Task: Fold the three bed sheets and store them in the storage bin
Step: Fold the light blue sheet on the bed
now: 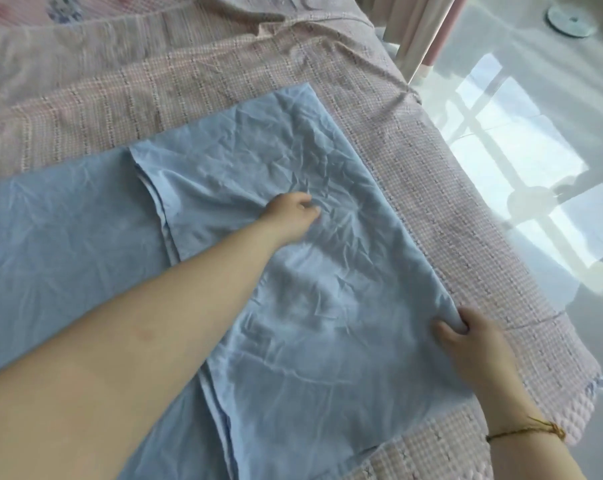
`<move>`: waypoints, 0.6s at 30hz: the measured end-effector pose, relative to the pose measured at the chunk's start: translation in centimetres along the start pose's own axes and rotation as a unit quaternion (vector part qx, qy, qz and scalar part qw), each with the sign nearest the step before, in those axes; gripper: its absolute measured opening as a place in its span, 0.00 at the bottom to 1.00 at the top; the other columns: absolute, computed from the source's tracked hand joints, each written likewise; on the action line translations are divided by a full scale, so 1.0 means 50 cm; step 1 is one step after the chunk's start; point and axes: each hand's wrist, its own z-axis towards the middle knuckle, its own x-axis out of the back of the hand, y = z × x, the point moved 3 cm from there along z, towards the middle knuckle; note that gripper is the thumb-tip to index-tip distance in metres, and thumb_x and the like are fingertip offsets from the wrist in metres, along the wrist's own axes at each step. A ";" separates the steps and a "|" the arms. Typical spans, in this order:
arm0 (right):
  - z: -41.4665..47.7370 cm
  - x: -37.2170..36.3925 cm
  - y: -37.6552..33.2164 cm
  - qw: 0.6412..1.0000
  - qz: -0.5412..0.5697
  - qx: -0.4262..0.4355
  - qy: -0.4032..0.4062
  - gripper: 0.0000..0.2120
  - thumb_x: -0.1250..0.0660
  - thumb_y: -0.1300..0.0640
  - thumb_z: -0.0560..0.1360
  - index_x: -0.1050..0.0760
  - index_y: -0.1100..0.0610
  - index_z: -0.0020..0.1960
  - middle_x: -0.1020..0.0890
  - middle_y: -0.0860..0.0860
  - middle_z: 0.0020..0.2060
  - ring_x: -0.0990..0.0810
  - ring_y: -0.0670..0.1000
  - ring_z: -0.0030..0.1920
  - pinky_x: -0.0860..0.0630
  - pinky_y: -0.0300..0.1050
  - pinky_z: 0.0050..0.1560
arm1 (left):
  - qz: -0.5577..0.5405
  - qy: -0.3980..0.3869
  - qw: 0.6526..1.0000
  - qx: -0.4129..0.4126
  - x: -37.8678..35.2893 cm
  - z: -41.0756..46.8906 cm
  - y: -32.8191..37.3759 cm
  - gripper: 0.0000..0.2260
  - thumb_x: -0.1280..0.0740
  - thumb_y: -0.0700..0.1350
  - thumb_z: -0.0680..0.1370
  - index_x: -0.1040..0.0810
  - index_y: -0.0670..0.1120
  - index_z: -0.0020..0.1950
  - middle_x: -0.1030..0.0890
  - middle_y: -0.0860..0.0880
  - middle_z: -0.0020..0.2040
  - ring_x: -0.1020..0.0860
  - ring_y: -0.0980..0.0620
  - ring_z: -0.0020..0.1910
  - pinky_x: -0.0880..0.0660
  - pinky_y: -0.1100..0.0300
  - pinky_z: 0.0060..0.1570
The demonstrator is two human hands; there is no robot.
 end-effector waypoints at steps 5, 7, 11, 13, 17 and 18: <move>-0.084 -0.011 -0.097 0.974 0.081 0.182 -0.109 0.16 0.35 0.63 0.72 0.31 0.42 0.36 0.23 0.41 0.29 0.26 0.41 0.31 0.33 0.31 0.31 | -0.142 -0.063 0.986 0.055 -0.082 -0.001 0.103 0.38 0.39 0.62 0.74 0.56 0.52 0.76 0.44 0.47 0.76 0.37 0.45 0.71 0.35 0.51 0.67; -0.123 -0.036 -0.130 0.958 0.095 0.222 -0.155 0.15 0.37 0.56 0.72 0.31 0.35 0.45 0.23 0.36 0.34 0.26 0.40 0.34 0.32 0.32 0.34 | -0.116 -0.041 0.992 0.027 -0.076 0.002 0.123 0.40 0.36 0.58 0.74 0.60 0.53 0.76 0.47 0.45 0.76 0.41 0.44 0.72 0.39 0.53 0.68; -0.168 -0.089 -0.166 0.943 0.091 0.252 -0.198 0.19 0.43 0.50 0.70 0.31 0.38 0.60 0.26 0.29 0.29 0.27 0.37 0.33 0.33 0.30 0.34 | 0.000 0.023 0.999 -0.046 -0.025 -0.003 0.090 0.30 0.45 0.34 0.77 0.48 0.56 0.75 0.43 0.43 0.73 0.37 0.44 0.69 0.37 0.58 0.65; -0.182 -0.098 -0.181 0.937 0.095 0.262 -0.212 0.17 0.42 0.53 0.73 0.31 0.37 0.59 0.26 0.30 0.30 0.26 0.37 0.33 0.33 0.30 0.34 | -0.007 0.031 0.998 -0.055 0.008 -0.013 0.051 0.29 0.51 0.29 0.75 0.37 0.52 0.72 0.44 0.43 0.74 0.40 0.46 0.72 0.39 0.61 0.66; -0.251 -0.140 -0.252 0.912 0.115 0.281 -0.274 0.18 0.40 0.53 0.74 0.34 0.27 0.49 0.25 0.30 0.31 0.25 0.36 0.35 0.32 0.27 0.36 | -0.010 0.101 0.993 -0.064 0.116 -0.071 -0.048 0.29 0.51 0.28 0.75 0.37 0.50 0.72 0.46 0.43 0.75 0.43 0.48 0.74 0.47 0.66 0.66; -0.277 -0.157 -0.274 0.905 0.120 0.290 -0.287 0.18 0.40 0.51 0.72 0.33 0.25 0.46 0.25 0.32 0.32 0.25 0.36 0.35 0.32 0.27 0.37 | -0.009 0.121 0.990 -0.073 0.151 -0.091 -0.074 0.29 0.51 0.28 0.75 0.38 0.50 0.73 0.46 0.43 0.75 0.44 0.48 0.74 0.47 0.67 0.65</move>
